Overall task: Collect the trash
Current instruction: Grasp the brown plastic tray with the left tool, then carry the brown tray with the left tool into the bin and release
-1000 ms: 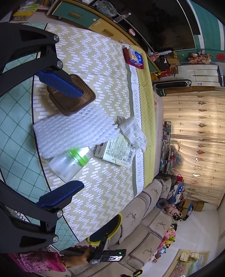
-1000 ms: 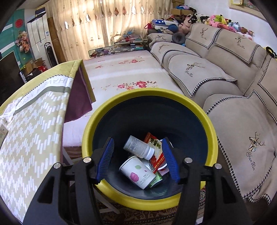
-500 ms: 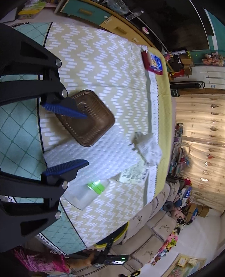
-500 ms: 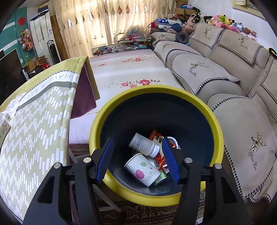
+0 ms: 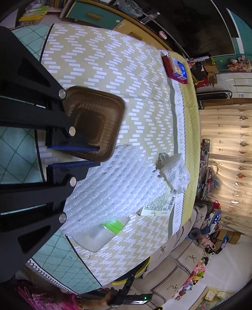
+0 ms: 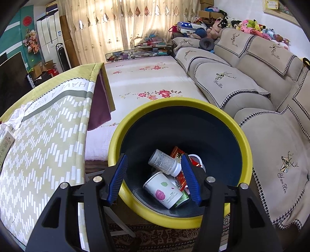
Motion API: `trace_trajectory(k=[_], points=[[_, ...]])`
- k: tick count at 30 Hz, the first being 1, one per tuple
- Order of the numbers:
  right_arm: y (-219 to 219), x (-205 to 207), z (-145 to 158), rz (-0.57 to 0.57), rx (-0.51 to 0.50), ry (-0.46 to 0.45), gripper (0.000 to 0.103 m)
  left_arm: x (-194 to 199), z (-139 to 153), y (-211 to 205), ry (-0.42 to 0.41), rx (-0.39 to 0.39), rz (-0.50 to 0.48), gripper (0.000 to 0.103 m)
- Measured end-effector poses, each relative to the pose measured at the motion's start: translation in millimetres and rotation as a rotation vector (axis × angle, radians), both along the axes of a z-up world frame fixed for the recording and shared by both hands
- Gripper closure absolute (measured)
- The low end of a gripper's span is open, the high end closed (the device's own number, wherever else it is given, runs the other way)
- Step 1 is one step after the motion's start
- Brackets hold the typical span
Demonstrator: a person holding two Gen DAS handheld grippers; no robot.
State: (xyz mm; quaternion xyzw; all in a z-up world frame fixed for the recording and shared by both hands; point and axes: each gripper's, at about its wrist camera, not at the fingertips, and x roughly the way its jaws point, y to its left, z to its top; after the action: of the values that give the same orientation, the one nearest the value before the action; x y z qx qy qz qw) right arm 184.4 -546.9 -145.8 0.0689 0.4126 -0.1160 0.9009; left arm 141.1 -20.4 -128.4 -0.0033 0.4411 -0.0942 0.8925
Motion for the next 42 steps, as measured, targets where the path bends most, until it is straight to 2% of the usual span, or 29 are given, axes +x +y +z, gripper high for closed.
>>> trace_trajectory(k=[8, 16, 22, 32, 35, 42], points=[[2.9, -9.1, 6.3, 0.006, 0.006, -0.022, 0.048, -10.0, 28.6, -2.4, -0.078, 0.026, 0.013, 0.098], [-7.3, -30.6, 19.6, -0.013, -0.007, -0.057, 0.048, -18.9, 78.3, -47.1, -0.180, 0.002, -0.103, 0.098], [-25.0, -57.3, 29.2, -0.056, -0.013, -0.085, 0.048, -2.3, 96.0, -116.1, -0.217, -0.040, -0.255, 0.098], [-61.5, -104.8, 42.3, -0.124, -0.022, -0.117, 0.048, 32.0, 101.9, -267.0, -0.215, -0.087, -0.513, 0.098], [-69.8, -114.6, 41.2, -0.138, -0.018, -0.120, 0.048, 41.5, 99.4, -309.9, -0.216, -0.072, -0.565, 0.098], [-91.0, -127.9, 33.7, -0.169, 0.006, -0.113, 0.048, 72.3, 78.2, -408.4, -0.143, -0.061, -0.673, 0.098]])
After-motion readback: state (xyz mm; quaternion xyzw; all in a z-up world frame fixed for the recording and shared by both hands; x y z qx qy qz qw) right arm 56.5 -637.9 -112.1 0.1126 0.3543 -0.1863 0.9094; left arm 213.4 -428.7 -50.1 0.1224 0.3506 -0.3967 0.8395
